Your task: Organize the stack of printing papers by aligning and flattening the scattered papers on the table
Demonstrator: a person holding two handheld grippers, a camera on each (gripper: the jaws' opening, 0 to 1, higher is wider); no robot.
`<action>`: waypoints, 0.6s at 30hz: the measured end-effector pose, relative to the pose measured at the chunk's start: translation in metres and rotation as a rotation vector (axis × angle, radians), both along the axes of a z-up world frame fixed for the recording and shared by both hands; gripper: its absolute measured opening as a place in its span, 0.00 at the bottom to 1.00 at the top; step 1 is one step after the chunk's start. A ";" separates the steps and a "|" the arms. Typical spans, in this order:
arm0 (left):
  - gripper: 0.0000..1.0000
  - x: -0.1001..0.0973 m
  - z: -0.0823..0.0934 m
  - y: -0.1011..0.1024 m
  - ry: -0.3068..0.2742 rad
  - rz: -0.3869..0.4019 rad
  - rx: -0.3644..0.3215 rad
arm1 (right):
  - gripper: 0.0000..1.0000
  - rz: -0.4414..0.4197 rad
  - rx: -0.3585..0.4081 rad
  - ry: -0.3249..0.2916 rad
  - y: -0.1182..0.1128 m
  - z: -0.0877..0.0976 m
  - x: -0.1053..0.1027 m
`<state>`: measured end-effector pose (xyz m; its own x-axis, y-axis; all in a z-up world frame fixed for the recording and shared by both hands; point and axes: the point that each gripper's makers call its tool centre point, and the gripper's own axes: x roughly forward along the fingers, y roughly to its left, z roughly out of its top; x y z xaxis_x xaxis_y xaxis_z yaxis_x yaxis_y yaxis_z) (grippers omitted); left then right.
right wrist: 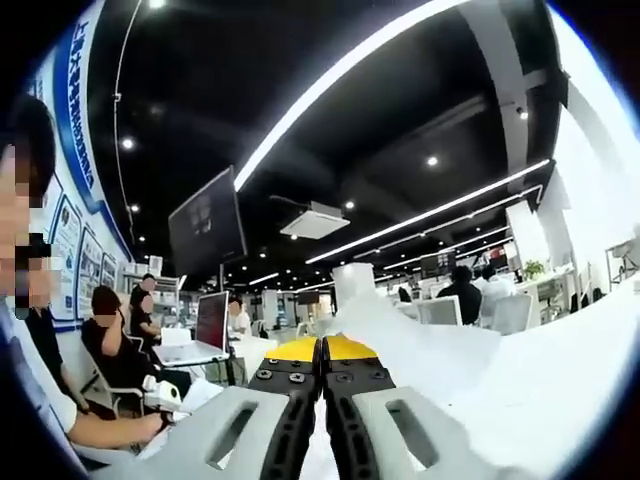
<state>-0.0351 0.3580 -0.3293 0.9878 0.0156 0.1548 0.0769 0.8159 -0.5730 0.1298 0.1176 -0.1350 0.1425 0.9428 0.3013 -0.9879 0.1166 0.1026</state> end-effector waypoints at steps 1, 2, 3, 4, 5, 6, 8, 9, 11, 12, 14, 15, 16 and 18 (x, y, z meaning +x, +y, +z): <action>0.06 0.000 0.000 0.000 0.001 0.000 0.000 | 0.00 0.008 0.006 -0.002 0.002 0.001 -0.003; 0.06 0.001 -0.001 0.001 0.004 0.000 0.000 | 0.00 0.015 0.007 -0.005 0.004 0.002 -0.005; 0.06 0.001 -0.001 0.001 0.004 0.000 0.000 | 0.00 0.018 0.008 -0.007 0.004 0.002 -0.007; 0.06 0.001 -0.001 0.001 0.004 -0.001 -0.002 | 0.00 0.020 0.010 -0.009 0.005 0.003 -0.008; 0.06 0.001 -0.001 0.001 0.005 -0.001 -0.003 | 0.00 0.029 0.012 -0.015 0.007 0.004 -0.011; 0.06 0.000 -0.001 0.002 0.005 -0.002 -0.004 | 0.00 0.034 0.011 -0.017 0.008 0.004 -0.013; 0.06 0.000 -0.001 0.002 0.006 -0.002 -0.005 | 0.00 0.042 0.015 -0.019 0.009 0.005 -0.015; 0.06 0.000 -0.001 0.002 0.007 -0.002 -0.006 | 0.00 0.044 0.015 -0.019 0.010 0.005 -0.016; 0.06 0.000 -0.001 0.002 0.009 -0.003 -0.008 | 0.00 0.049 0.014 -0.020 0.011 0.004 -0.019; 0.06 0.000 -0.002 0.002 0.010 -0.003 -0.009 | 0.00 0.052 0.015 -0.019 0.011 0.004 -0.020; 0.06 0.000 -0.002 0.002 0.012 -0.002 -0.012 | 0.00 0.056 0.016 -0.027 0.011 0.004 -0.022; 0.06 0.000 -0.002 0.001 0.014 -0.002 -0.013 | 0.00 0.055 0.015 -0.028 0.011 0.004 -0.022; 0.06 0.000 -0.002 0.001 0.014 -0.002 -0.013 | 0.00 0.055 0.017 -0.029 0.011 0.005 -0.022; 0.06 0.000 -0.003 0.002 0.016 -0.001 -0.015 | 0.00 0.058 0.015 -0.030 0.011 0.005 -0.022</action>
<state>-0.0350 0.3599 -0.3320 0.9903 0.0164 0.1382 0.0685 0.8069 -0.5867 0.1079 0.1289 -0.1298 0.0782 0.9445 0.3192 -0.9956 0.0575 0.0737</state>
